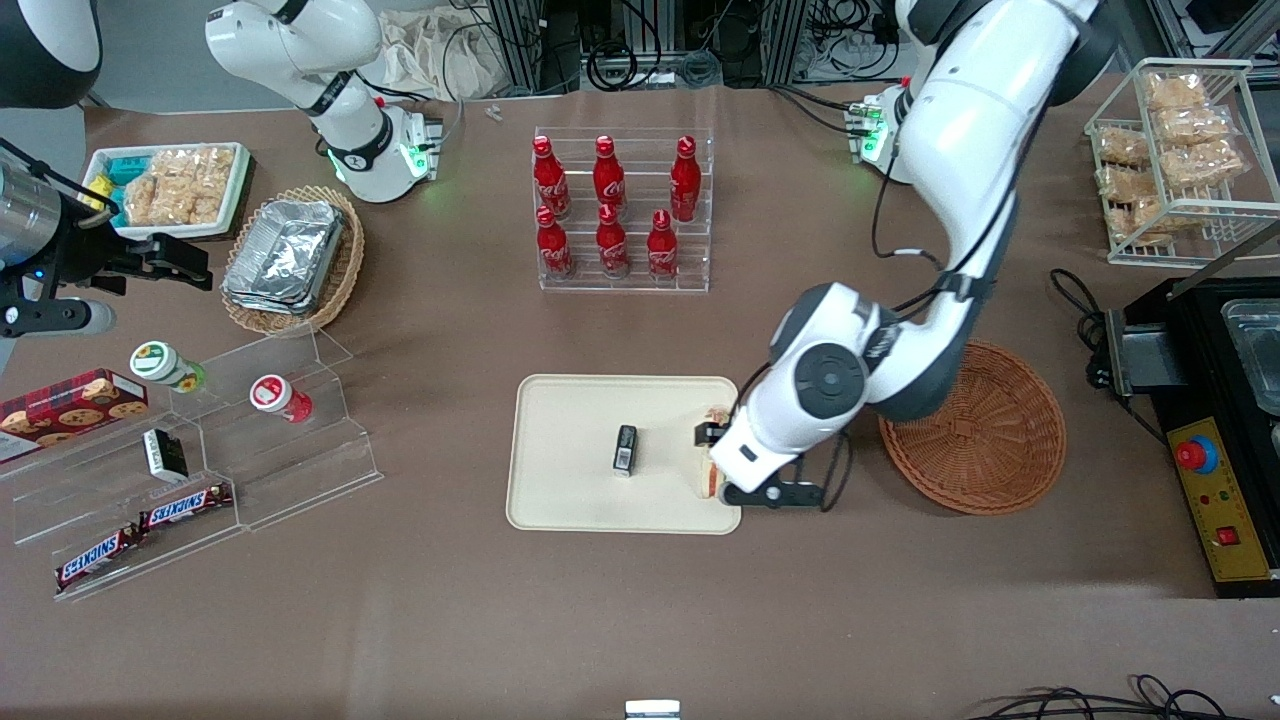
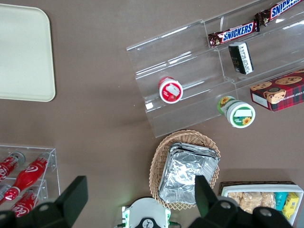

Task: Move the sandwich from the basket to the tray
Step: 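Open the left gripper and raise it away from the tray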

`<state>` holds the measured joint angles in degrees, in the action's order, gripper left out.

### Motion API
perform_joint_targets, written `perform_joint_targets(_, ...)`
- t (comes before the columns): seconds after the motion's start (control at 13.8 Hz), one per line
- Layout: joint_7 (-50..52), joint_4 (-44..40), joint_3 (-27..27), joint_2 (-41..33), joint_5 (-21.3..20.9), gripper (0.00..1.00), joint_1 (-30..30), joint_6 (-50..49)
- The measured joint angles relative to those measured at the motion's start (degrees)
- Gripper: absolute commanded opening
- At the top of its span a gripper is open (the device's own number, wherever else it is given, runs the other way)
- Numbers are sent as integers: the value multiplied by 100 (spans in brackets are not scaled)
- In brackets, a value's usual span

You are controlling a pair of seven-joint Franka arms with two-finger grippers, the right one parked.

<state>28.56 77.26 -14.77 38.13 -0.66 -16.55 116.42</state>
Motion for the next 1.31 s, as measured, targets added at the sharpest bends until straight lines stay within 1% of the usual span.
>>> perform_joint_targets(0.22, -440, -22, 11, -654, 35, 99, 447, -901)
perform_joint_targets(0.36, -987, -23, 23, -1015, 39, 99, 806, -1424)
perform_joint_targets(0.58, -1779, -25, 59, -1484, 28, 99, 1346, -1877)
perform_joint_targets(0.8, -2500, -26, 103, -1952, 10, 99, 1942, -2082)
perform_joint_targets(1.02, -2683, -26, 129, -2166, -243, 99, 2445, -2208)
perform_joint_targets(1.31, -2484, -25, 208, -2176, -326, 99, 2563, -2217)
